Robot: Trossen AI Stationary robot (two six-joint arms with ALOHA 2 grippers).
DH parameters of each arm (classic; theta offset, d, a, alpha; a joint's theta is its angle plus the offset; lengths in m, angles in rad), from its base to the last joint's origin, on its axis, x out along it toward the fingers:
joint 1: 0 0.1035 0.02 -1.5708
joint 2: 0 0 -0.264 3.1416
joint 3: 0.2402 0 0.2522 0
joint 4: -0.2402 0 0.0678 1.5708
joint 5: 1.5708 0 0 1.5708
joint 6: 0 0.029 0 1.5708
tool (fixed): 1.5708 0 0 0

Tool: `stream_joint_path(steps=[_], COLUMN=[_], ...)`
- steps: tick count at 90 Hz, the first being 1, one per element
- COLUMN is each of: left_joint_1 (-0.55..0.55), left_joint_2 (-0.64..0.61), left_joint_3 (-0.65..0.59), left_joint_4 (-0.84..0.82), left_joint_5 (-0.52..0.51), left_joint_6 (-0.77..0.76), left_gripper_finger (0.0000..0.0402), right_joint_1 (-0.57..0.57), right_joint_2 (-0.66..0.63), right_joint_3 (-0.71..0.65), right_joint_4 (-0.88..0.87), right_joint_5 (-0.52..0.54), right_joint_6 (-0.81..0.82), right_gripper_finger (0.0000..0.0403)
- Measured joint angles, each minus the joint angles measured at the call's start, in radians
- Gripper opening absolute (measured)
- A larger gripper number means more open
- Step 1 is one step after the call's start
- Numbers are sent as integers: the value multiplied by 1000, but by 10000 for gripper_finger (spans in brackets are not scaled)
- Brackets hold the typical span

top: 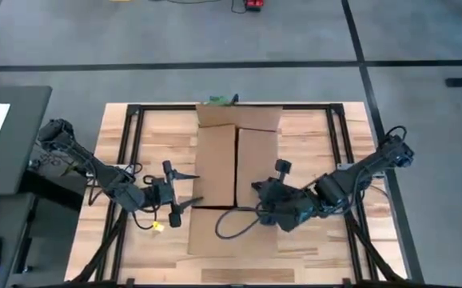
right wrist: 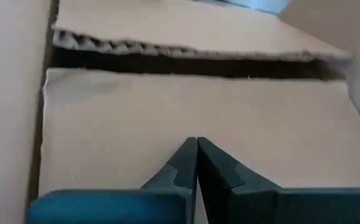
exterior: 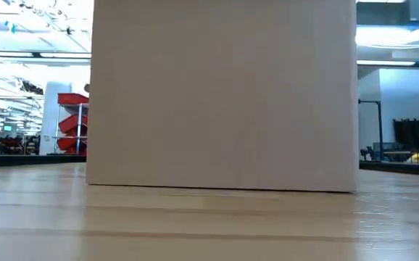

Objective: Wrap mug
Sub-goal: Close the box

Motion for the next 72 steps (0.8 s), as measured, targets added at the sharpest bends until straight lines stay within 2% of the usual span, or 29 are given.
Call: stream_joint_path(steps=[20,35,45,58,72], left_joint_1=[0,0,0,-3,-33], left_joint_2=[0,0,0,1,-6], left_joint_3=[-1,-1,-1,-2,0], left_joint_4=[-3,-4,-5,-6,-13], left_joint_5=[0,0,0,-1,-7], left_joint_6=[-12,-15,-19,-33,-45], left_gripper_finger=[267,267,267,267,267], right_joint_1=[-54,-119,-187,-262,-294], right_joint_2=[-23,-47,-46,-46,-48], right_joint_3=[0,0,-7,-102,-216], right_joint_4=[109,187,236,431,577], right_joint_5=[-38,-207,-282,-403,-459], right_joint_6=[-166,-268,-302,-330,-314], right_gripper_finger=[0,0,0,0,0])
